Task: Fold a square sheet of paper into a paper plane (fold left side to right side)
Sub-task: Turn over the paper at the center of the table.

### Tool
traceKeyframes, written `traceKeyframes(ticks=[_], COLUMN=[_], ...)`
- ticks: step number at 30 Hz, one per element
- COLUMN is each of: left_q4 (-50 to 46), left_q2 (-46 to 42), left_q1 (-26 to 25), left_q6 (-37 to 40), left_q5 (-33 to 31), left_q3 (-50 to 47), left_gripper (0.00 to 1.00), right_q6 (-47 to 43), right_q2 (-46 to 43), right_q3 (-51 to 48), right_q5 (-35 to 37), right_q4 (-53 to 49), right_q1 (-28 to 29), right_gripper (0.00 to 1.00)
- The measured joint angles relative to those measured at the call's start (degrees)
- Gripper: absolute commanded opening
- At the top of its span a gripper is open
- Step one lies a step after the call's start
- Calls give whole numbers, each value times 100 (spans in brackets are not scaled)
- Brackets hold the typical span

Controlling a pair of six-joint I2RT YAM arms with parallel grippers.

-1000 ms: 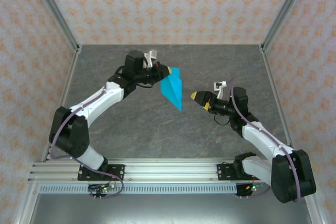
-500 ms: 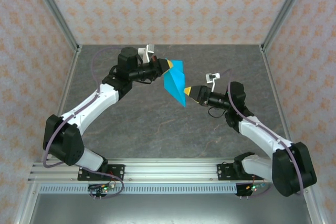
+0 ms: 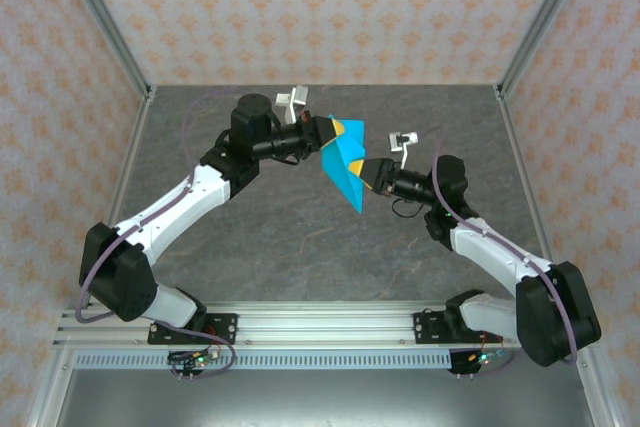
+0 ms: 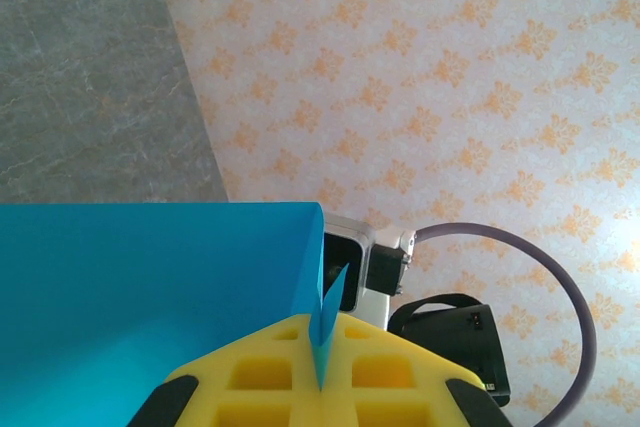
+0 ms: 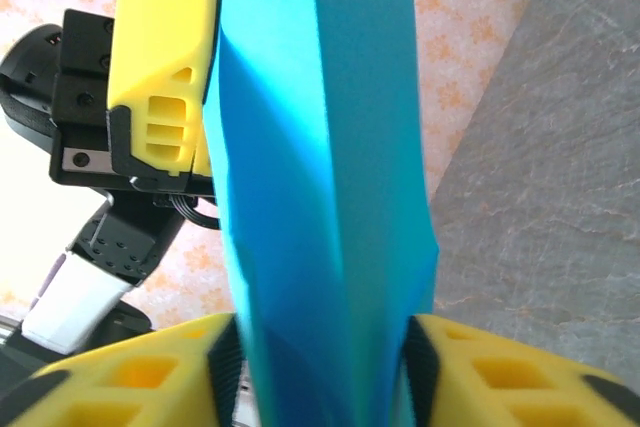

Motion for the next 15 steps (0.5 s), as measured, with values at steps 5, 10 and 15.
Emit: traceKeyframes(ticks=[5,10,15], left_q4=[-162,-640,-1784], left_q2=[0,-13,-350], left_q1=[9,214,518], left_q6=[168,509,1178], left_q5=[-4,-33,-662], left_q3=[0,0,0], left_gripper=[18,48,62], right_q6=[-168,-599,-1694], right_q2=[-140,-424,-706], right_q3=[7,70,599], right_q5=[7,94,671], right_q4=[-299,-1047,-3034], right_q1=[0,0,2], right_gripper=[22,12,9])
